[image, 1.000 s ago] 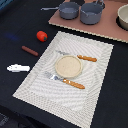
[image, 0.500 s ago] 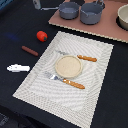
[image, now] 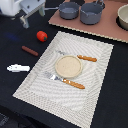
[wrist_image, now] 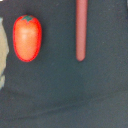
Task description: Place the fish, sausage, and tomato into the frying pan.
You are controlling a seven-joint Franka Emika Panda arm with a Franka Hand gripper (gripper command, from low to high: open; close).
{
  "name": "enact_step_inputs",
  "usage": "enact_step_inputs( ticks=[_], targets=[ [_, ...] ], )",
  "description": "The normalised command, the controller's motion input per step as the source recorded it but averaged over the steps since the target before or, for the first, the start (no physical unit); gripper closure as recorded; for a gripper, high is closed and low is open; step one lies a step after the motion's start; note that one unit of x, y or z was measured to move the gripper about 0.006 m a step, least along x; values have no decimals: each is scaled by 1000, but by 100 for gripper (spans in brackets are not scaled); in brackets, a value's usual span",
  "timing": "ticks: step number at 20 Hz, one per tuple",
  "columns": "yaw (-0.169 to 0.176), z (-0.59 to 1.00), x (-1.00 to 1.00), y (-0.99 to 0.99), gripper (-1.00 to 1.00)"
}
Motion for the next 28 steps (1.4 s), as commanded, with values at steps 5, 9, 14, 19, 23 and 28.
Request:
enact_step_inputs(
  ticks=[5, 9, 14, 19, 23, 28],
  targets=[
    [2, -314, 72, -970, -100],
    [34, -371, 13, -697, -100],
    [87, -274, -9, -147, -100],
    [121, -317, -9, -287, -100],
    [107, -336, 11, -358, -100],
    [42, -358, 37, -47, -100]
  ],
)
